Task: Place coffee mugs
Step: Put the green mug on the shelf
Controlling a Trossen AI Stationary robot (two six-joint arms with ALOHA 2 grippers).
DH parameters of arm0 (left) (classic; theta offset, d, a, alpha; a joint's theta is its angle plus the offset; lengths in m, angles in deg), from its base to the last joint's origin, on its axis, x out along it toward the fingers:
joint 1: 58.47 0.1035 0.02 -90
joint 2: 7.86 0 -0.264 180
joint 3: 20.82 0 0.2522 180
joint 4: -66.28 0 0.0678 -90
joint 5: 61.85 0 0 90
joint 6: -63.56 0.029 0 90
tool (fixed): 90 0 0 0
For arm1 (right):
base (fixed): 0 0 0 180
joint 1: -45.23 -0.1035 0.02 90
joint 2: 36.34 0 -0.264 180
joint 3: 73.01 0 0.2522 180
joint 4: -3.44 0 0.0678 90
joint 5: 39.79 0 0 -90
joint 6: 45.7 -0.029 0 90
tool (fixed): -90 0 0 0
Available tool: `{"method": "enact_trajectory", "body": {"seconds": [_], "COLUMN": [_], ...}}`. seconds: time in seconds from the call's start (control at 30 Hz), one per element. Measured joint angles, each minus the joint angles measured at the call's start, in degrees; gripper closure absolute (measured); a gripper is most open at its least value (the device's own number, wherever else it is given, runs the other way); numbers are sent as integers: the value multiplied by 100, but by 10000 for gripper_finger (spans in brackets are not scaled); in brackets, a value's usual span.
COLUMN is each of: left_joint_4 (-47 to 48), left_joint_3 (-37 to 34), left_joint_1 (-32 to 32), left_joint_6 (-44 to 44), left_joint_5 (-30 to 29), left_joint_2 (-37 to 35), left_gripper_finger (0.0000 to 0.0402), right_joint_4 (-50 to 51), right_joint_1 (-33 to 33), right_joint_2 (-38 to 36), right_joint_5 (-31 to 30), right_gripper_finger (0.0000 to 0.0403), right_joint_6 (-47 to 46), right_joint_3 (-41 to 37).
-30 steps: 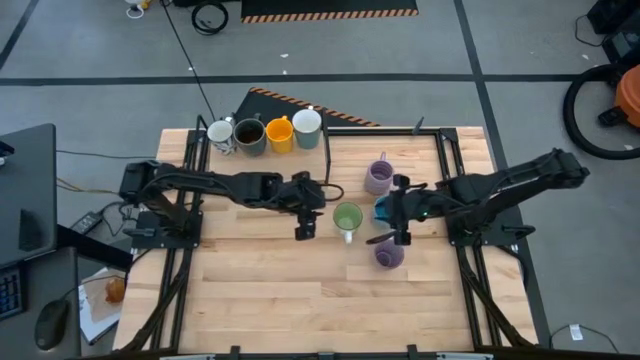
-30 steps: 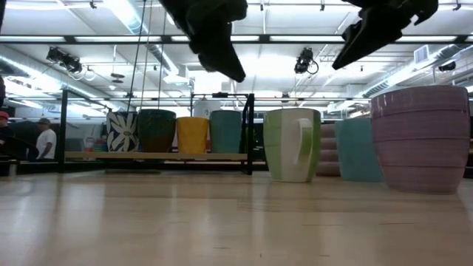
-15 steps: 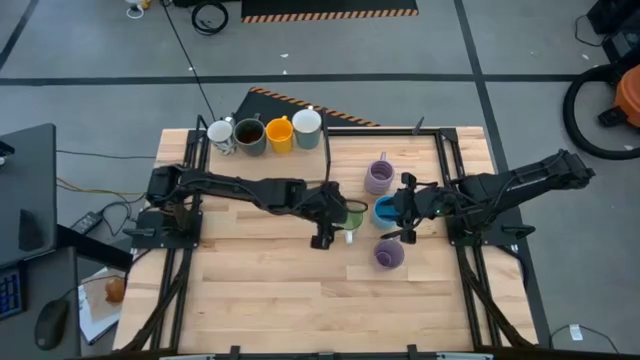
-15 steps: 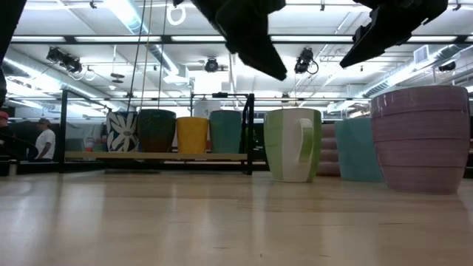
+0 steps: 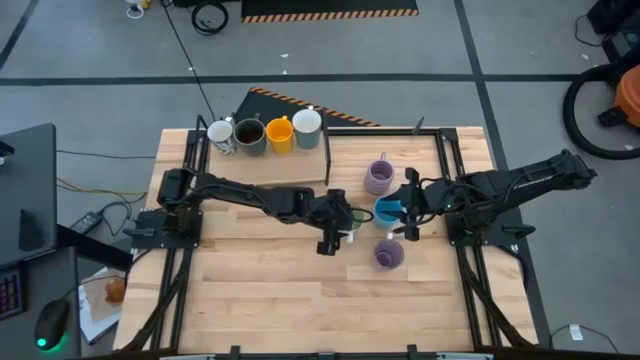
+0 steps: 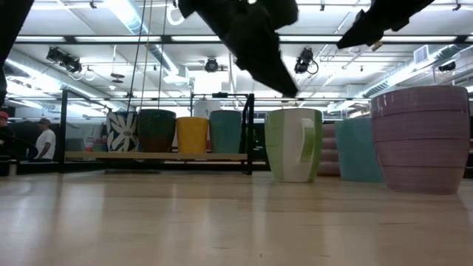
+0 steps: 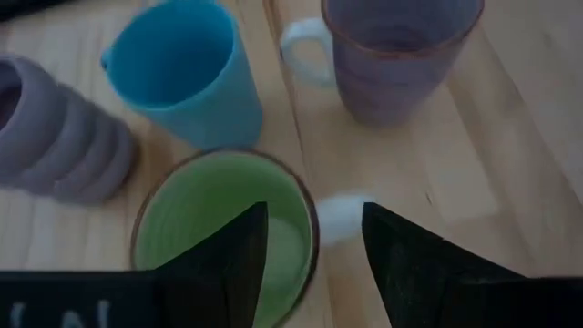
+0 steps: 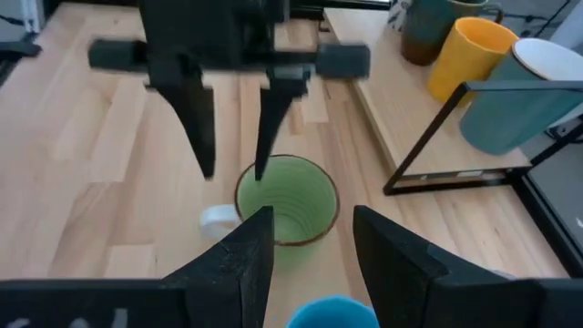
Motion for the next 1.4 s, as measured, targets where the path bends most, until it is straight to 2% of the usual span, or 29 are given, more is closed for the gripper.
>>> {"method": "enact_trajectory", "body": {"seconds": [0.63, 1.03, 1.4], "left_joint_4": [244, 192, 312], "left_joint_3": [6, 1, -1], "left_joint_1": [33, 33, 16], "left_joint_6": [-56, 57, 431], "left_joint_5": [-11, -77, -357], "left_joint_2": [-94, 278, 352], "left_gripper_finger": [214, 215, 273], "right_joint_4": [-266, -317, -368], "right_joint_1": [2, 0, 0], "right_joint_2": [-25, -14, -12], "right_joint_5": [16, 19, 147], "right_gripper_finger": [245, 245, 245], "right_joint_6": [0, 0, 0], "right_joint_3": [-2, -2, -2]}}
